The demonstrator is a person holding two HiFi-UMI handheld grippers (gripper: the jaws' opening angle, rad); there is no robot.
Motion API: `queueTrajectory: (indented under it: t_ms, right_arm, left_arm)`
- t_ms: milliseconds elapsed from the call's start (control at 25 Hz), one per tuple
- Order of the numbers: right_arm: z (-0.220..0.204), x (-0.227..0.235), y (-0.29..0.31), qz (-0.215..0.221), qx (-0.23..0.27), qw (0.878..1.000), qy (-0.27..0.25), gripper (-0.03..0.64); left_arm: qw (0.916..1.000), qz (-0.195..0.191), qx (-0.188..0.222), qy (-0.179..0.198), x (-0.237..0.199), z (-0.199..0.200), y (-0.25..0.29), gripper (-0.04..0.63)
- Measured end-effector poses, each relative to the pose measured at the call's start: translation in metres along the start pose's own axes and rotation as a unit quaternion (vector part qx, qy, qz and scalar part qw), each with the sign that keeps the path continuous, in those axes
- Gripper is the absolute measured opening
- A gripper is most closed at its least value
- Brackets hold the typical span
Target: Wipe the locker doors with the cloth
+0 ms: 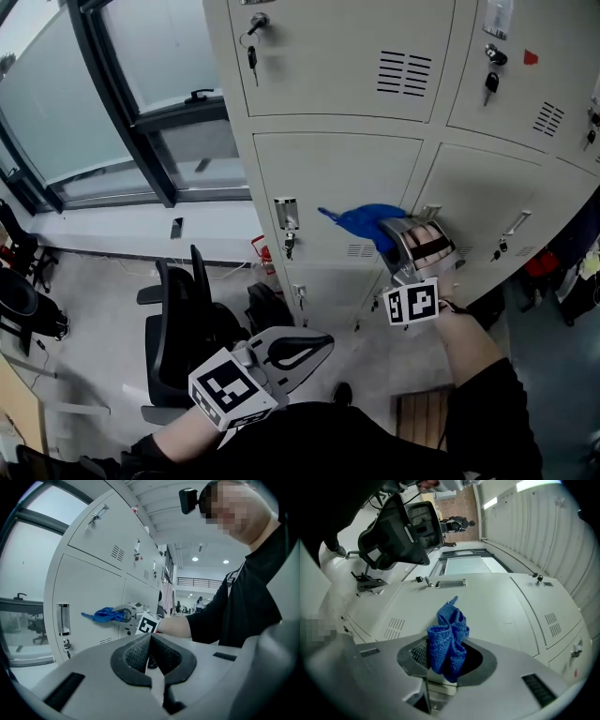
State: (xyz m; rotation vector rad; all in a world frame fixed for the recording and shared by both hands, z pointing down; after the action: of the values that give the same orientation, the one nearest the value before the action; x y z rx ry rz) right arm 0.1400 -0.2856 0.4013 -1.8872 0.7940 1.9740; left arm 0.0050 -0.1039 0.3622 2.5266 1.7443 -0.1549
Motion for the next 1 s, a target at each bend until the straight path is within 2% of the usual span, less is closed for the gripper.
queueTrajectory:
  t_ms: [440, 600, 800, 1000]
  right_arm:
    - [-0.001, -0.11, 0.025, 0.088, 0.014, 0.995, 0.037, 0.103]
    - [-0.003, -0.145, 0.029, 0.122, 0.021, 0.991, 0.058, 0.103]
    - [-0.007, -0.177, 0.035, 0.148, 0.033, 0.986, 0.073, 0.103]
    - [-0.008, -0.187, 0.037, 0.153, 0.051, 0.984, 0.072, 0.103]
  left_arm:
    - [0.9998, 0.019, -0.007, 0.007, 0.001, 0.004, 0.005, 0.008]
    - [0.9991, 0.041, -0.008, 0.004, -0.001, 0.001, 0.008, 0.008]
    - [0.9973, 0.073, -0.008, 0.0, -0.003, -0.004, 0.019, 0.008]
    - [0.9945, 0.104, -0.004, -0.006, 0.0, -0.011, 0.027, 0.008]
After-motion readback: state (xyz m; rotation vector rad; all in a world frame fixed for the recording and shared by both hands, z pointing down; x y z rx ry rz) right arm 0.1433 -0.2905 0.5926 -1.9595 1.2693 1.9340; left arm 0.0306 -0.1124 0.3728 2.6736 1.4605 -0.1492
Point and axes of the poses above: the fingertips, and each gripper's own axes: y forward along the fingers, x to its right, z out of its top, the point moved 4 cm from there along -y, backward along the fingers, and after that the axes turned 13 degrees about x, right-handed, at the moved point
